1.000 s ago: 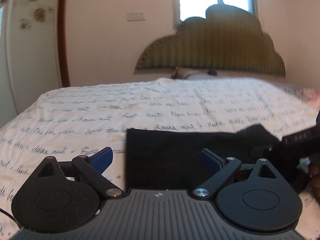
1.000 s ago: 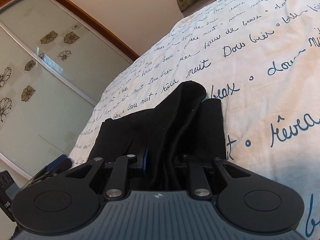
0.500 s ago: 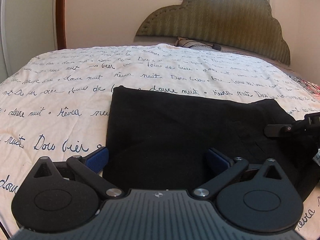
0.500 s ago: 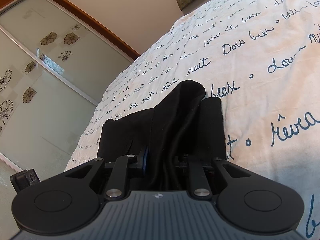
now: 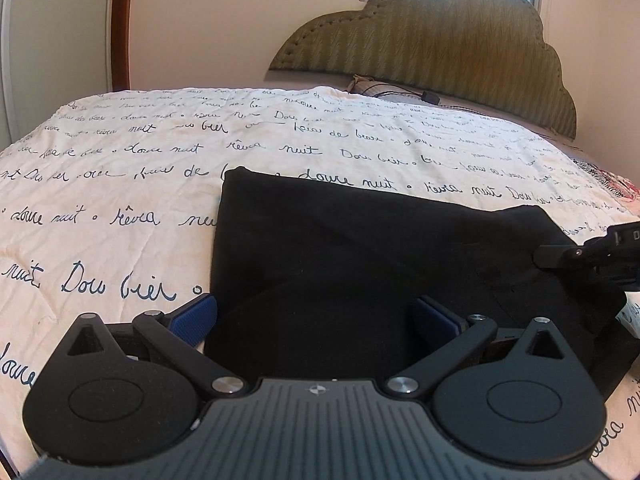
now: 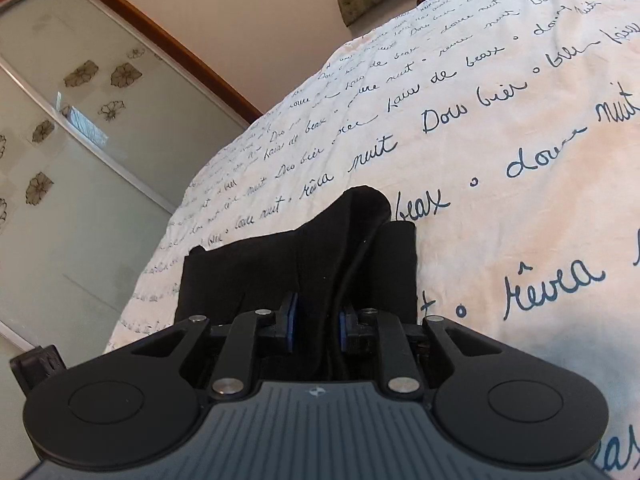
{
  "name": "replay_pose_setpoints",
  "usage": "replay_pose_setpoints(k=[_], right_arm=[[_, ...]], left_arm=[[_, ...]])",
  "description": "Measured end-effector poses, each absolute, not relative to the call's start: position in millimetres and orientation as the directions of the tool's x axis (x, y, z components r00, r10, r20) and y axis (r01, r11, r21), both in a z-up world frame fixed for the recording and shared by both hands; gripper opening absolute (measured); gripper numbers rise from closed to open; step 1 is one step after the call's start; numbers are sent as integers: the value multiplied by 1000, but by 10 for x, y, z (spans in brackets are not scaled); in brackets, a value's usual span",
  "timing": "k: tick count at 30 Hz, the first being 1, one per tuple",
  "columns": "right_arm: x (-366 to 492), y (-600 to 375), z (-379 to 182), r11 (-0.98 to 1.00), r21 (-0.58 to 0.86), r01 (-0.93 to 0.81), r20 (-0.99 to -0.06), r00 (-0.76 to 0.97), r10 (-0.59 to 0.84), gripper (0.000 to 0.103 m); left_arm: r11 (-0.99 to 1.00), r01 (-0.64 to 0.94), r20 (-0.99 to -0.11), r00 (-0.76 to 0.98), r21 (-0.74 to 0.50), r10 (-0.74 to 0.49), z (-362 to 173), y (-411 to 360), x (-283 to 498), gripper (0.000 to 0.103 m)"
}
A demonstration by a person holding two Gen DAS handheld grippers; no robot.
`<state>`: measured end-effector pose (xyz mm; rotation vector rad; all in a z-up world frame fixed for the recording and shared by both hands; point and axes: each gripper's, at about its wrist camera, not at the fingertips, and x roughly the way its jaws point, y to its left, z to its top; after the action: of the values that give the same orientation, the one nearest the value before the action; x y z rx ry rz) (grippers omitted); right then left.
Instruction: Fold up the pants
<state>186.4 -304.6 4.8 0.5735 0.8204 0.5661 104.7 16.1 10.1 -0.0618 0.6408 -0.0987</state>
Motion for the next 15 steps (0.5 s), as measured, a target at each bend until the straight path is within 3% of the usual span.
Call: replay_pose_setpoints(k=[5,7,9,11,15], right_arm=[[1799,-2906,197,768,577,-279,-546,568,616,22],[1801,-2943,150,749,605,-271,-534,559,634,31],[1818,-3021,64,683,682,-261,-491,529,692,54],[1797,-3066,31,613,742,-271,-430,508,746,70],[1818,-2993,51,604,746,-282,-424,498,757,75]], left_arm=[[994,69,-594,797,-87,-108,99,152,1042,103],[993,69,-593,798,-91,-110,99,156,1043,103],[993,67,-590,799,-98,-113,98,166,1037,103],[992,64,-589,800,-105,-114,99,178,1035,103],[992,61,-589,800,-107,-113,99,186,1040,103]])
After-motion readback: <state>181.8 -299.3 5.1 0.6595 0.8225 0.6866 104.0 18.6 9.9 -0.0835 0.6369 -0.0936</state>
